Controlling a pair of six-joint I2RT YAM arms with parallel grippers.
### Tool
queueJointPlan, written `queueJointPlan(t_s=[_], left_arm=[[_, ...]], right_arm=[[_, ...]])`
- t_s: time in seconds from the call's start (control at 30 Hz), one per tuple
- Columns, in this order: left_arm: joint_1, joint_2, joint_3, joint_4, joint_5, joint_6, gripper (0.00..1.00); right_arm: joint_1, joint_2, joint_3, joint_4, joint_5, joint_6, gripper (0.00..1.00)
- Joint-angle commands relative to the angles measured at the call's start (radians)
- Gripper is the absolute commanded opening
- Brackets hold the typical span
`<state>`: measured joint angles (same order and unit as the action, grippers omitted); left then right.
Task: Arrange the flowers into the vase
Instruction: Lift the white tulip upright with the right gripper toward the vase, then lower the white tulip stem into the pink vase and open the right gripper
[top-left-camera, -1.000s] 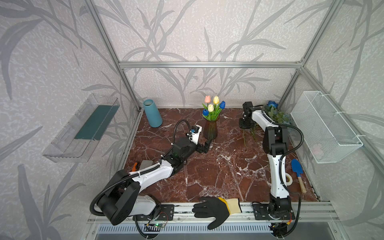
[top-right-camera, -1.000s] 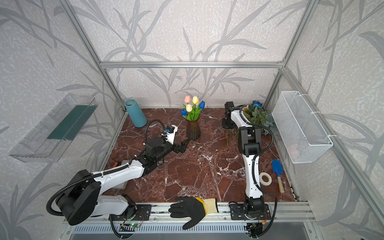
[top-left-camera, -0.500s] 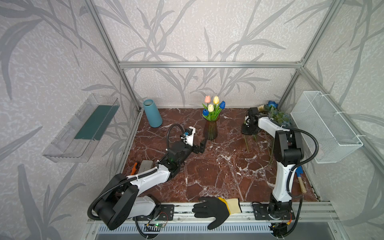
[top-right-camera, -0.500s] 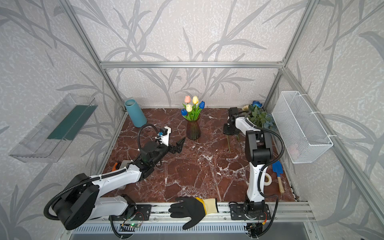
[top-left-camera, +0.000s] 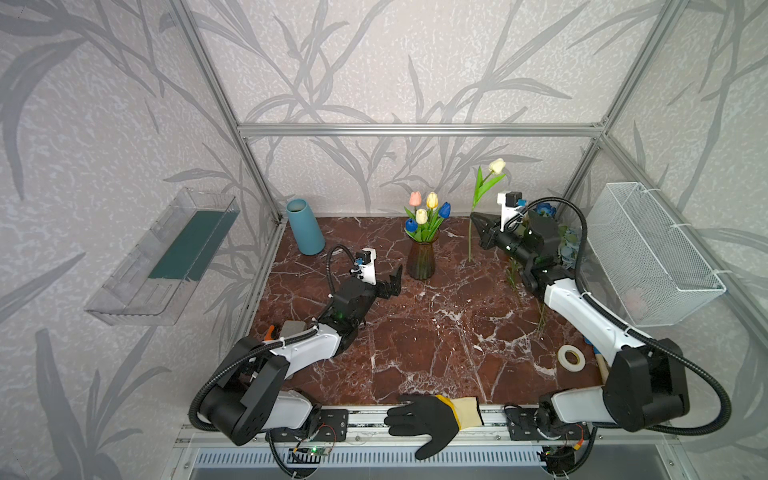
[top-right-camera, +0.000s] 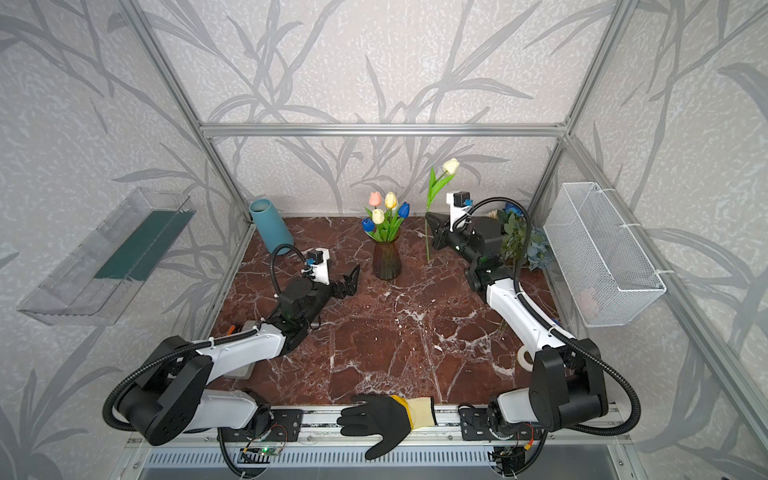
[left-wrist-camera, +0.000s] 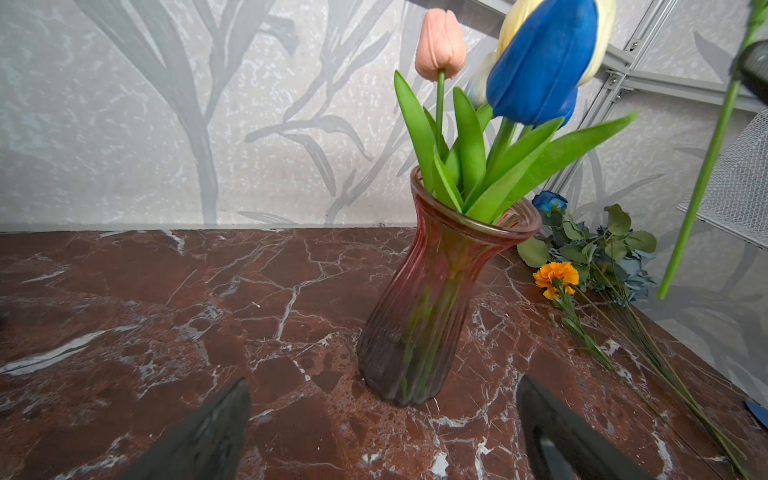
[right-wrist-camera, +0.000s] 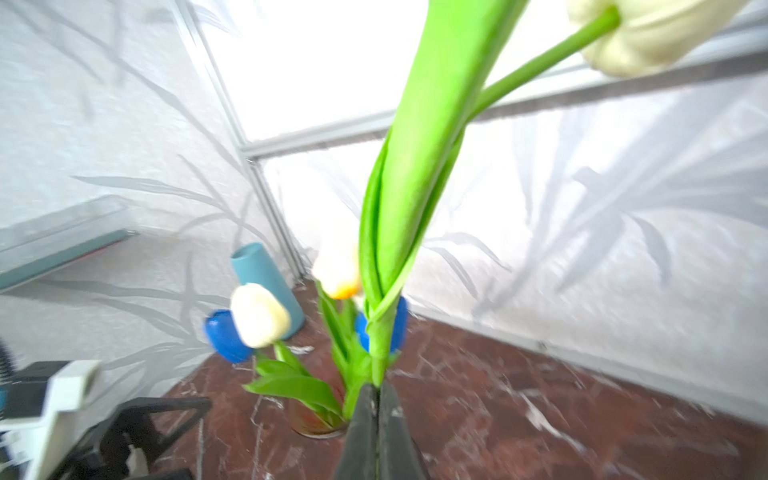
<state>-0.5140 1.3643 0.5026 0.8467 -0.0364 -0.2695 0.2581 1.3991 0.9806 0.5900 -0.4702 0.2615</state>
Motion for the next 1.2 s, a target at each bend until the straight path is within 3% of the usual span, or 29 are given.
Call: queueJointPlan(t_s=[0.0,0.17,0.57,1.17], left_arm=[[0.002,0.001,0.028,0.013,0.007,-0.01,0.99],[0.002,-0.011,0.025,0.011,0.008,0.007,0.99],[0.002,-0.031,-0.001,-0.009,-0.019,0.012,0.99],[0.002,-0.025,0.005,-0.026,-0.01,0.045,0.99]], right_arm=[[0.033,0.016,-0.061,0.44,-0.056,0.018,0.0],[0.062,0.109,-0.035,0.649,0.003,0.084,0.0],[0.1,0.291,0.153,0.652,0.041,0.123,0.0],[0.142,0.392,0.109,0.641,0.088,0.005,0.0]])
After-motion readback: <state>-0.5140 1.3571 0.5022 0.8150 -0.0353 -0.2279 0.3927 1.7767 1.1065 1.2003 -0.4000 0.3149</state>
